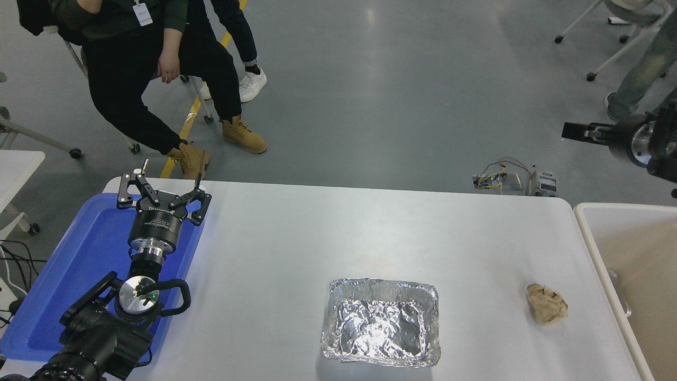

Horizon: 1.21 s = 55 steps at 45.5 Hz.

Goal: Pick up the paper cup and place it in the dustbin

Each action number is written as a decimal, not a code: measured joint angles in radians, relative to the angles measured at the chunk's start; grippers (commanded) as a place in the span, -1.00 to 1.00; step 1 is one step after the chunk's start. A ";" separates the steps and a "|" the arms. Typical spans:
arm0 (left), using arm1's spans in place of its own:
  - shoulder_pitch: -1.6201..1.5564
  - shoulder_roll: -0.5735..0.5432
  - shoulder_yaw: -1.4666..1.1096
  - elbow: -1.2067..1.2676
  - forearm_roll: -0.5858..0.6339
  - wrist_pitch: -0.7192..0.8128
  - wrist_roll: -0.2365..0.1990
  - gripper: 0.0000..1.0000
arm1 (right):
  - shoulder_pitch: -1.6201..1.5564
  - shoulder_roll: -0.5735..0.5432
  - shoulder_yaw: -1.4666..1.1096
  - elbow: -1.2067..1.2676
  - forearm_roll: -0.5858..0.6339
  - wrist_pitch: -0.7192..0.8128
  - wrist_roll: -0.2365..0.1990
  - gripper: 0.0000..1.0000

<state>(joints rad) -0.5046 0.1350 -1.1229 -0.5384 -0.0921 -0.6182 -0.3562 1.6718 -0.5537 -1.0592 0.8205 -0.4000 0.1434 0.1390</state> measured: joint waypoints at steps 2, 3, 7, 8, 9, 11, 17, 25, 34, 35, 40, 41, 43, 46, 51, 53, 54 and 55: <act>0.000 0.000 0.000 0.000 0.000 0.000 0.000 1.00 | 0.031 0.001 -0.001 0.007 0.000 0.061 0.000 1.00; 0.000 0.000 0.000 0.000 0.000 0.000 0.000 1.00 | 0.042 0.001 -0.002 0.010 0.000 0.083 0.000 1.00; 0.000 0.000 0.000 0.000 0.000 0.000 0.000 1.00 | 0.090 0.003 0.000 0.021 0.000 0.193 0.000 1.00; 0.000 0.000 0.000 0.000 0.000 0.000 0.000 1.00 | 0.096 0.004 0.001 0.021 0.000 0.208 0.000 1.00; 0.000 0.000 0.000 0.000 0.000 0.000 0.000 1.00 | 0.106 0.005 0.001 0.024 0.000 0.234 0.000 1.00; 0.000 0.000 0.000 0.000 0.000 0.000 0.000 1.00 | 0.123 0.008 0.003 0.027 0.000 0.278 0.000 1.00; 0.000 0.000 0.000 0.000 0.000 0.000 0.000 1.00 | 0.170 0.023 0.007 0.038 0.000 0.389 0.001 1.00; 0.000 0.000 0.000 0.000 0.000 0.000 0.000 1.00 | 0.221 0.049 0.005 0.066 0.000 0.508 0.002 1.00; 0.000 0.000 0.000 0.000 0.000 0.000 0.000 1.00 | 0.274 0.073 -0.001 0.106 -0.002 0.590 0.001 1.00; 0.000 0.000 0.000 0.000 0.000 0.000 0.000 1.00 | 0.278 0.076 -0.002 0.108 -0.002 0.594 0.001 1.00; 0.000 0.000 0.000 0.000 0.000 0.000 0.000 1.00 | 0.298 0.091 -0.004 0.119 -0.005 0.615 0.000 1.00; 0.000 0.000 0.000 0.000 0.000 0.000 0.000 1.00 | 0.300 0.093 -0.005 0.120 -0.006 0.617 0.000 1.00; 0.000 0.000 0.000 0.000 0.000 0.000 0.000 1.00 | 0.306 0.100 -0.006 0.124 -0.009 0.622 0.000 1.00; 0.000 0.000 0.000 0.000 0.000 0.000 0.000 1.00 | 0.314 0.110 -0.013 0.131 -0.011 0.627 0.000 1.00; 0.000 0.000 0.000 0.000 0.000 0.000 0.000 1.00 | 0.334 0.124 -0.033 0.159 -0.014 0.633 0.000 1.00; 0.000 0.000 0.000 0.000 0.000 0.000 0.000 1.00 | 0.340 0.131 -0.041 0.174 -0.015 0.635 0.000 1.00; 0.000 0.000 0.000 0.000 0.000 0.000 0.000 1.00 | 0.341 0.133 -0.043 0.178 -0.015 0.636 0.000 1.00; 0.000 0.000 0.000 0.000 0.000 0.000 0.000 1.00 | 0.342 0.134 -0.045 0.183 -0.015 0.636 0.000 1.00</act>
<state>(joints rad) -0.5047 0.1350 -1.1229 -0.5384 -0.0920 -0.6182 -0.3560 2.0140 -0.4197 -1.1040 1.0036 -0.4151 0.7793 0.1389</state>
